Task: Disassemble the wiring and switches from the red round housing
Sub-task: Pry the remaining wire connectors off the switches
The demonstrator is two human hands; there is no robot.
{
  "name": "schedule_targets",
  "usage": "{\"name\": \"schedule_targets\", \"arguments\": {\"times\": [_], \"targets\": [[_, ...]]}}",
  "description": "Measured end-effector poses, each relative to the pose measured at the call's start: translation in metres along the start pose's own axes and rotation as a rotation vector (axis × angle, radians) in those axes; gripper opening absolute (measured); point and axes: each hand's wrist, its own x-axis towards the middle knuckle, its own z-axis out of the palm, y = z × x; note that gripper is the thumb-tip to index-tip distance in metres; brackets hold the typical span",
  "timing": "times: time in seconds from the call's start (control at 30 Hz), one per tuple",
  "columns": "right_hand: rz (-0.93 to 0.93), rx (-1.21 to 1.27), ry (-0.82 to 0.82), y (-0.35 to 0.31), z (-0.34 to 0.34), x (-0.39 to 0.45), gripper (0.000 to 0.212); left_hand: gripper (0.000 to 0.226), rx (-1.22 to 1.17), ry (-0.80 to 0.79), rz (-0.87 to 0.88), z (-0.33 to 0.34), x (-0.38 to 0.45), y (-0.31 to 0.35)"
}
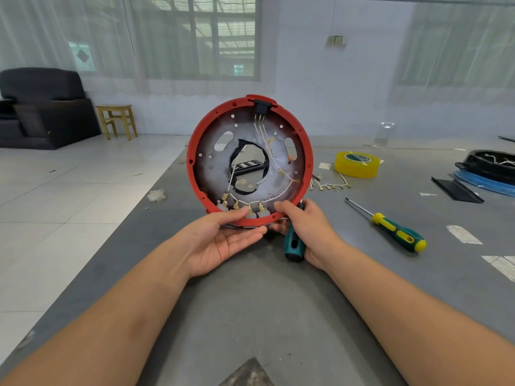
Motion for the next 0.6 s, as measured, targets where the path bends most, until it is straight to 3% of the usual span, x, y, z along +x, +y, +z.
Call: {"name": "schedule_targets", "arguments": {"times": [0.6], "targets": [[-0.054, -0.111, 0.01, 0.001, -0.0005, -0.001, 0.009, 0.02, 0.032, 0.012, -0.033, -0.0026, -0.0029, 0.0032]]}}
